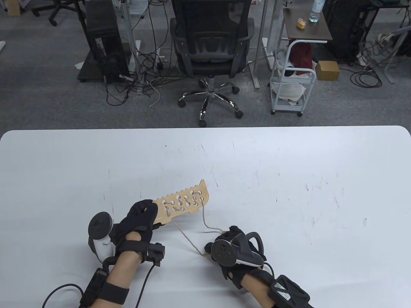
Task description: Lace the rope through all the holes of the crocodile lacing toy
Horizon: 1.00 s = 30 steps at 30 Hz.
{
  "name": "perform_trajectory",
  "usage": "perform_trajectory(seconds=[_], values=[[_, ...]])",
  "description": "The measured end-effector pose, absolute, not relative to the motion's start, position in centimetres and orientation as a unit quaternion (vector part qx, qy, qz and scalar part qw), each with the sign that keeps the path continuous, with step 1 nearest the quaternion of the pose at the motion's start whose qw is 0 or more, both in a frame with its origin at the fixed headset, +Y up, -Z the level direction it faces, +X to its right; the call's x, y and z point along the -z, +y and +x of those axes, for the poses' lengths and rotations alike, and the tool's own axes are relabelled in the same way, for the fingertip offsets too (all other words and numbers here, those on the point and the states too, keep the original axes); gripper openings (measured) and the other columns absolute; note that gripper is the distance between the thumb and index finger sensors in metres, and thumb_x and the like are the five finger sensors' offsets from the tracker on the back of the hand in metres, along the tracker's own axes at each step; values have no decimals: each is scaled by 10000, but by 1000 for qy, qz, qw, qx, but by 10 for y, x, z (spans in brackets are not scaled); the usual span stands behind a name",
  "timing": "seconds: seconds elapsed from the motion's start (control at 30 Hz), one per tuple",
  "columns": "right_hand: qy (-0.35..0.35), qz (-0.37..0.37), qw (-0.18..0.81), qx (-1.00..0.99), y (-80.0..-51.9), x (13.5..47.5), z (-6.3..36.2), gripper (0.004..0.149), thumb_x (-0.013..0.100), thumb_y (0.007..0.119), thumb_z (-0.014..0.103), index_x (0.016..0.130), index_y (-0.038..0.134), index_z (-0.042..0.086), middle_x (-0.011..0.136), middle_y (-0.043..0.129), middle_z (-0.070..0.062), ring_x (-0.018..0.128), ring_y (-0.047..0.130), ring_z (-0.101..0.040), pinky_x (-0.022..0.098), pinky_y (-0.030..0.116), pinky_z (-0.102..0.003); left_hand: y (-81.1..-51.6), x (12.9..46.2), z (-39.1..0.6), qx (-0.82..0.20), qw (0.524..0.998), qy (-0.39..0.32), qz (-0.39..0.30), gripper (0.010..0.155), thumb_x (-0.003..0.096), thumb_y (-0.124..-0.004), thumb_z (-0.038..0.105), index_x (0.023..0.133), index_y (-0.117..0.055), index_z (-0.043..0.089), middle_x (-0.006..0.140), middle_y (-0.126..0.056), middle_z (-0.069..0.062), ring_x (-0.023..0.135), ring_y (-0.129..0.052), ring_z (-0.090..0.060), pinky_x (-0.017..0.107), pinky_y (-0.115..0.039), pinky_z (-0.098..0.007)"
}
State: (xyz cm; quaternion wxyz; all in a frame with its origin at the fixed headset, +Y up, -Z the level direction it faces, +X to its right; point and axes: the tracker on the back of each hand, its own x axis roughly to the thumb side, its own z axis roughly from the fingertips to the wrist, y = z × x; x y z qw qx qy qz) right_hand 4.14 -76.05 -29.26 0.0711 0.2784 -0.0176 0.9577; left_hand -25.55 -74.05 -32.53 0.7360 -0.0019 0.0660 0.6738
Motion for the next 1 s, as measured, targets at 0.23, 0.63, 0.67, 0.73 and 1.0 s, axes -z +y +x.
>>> perform_trajectory(seconds=[0.23, 0.63, 0.67, 0.73, 1.0], values=[[-44, 293, 7, -955, -758, 288, 35, 390, 362, 1000, 284, 747, 961, 243, 693, 1047, 0, 766, 908, -308, 660, 548, -614, -741, 326, -256, -675, 735, 66, -3, 525, 409, -856, 519, 846, -737, 253, 753, -965, 65, 495, -1099, -154, 494, -872, -405], [-59, 290, 2, -955, -753, 286, 37, 451, 356, 1003, 326, 793, 931, 244, 733, 1027, -17, 781, 883, -334, 668, 523, -623, -741, 326, -257, -677, 733, 68, -3, 524, 410, -856, 518, 846, -737, 253, 752, -965, 65, 495, -1100, -154, 494, -872, -405], [-63, 288, 9, -956, -751, 286, 38, 467, 356, 1001, 338, 805, 921, 239, 741, 1023, -20, 780, 881, -336, 667, 524, -624, -741, 326, -257, -677, 733, 69, -3, 524, 409, -857, 517, 845, -738, 252, 751, -966, 64, 494, -1100, -155, 493, -872, -406], [-77, 280, 35, -956, -745, 287, 43, 497, 361, 989, 371, 828, 903, 225, 768, 1008, -31, 782, 877, -344, 665, 520, -629, -741, 326, -257, -677, 733, 69, -3, 526, 407, -857, 518, 845, -739, 251, 750, -967, 65, 494, -1100, -154, 493, -873, -406], [-126, 232, 110, -958, -719, 290, 68, 623, 381, 938, 477, 928, 803, 211, 895, 935, -66, 857, 811, -362, 689, 453, -649, -742, 326, -258, -674, 735, 75, -3, 523, 408, -857, 517, 844, -739, 253, 749, -968, 63, 492, -1100, -155, 492, -873, -405]])
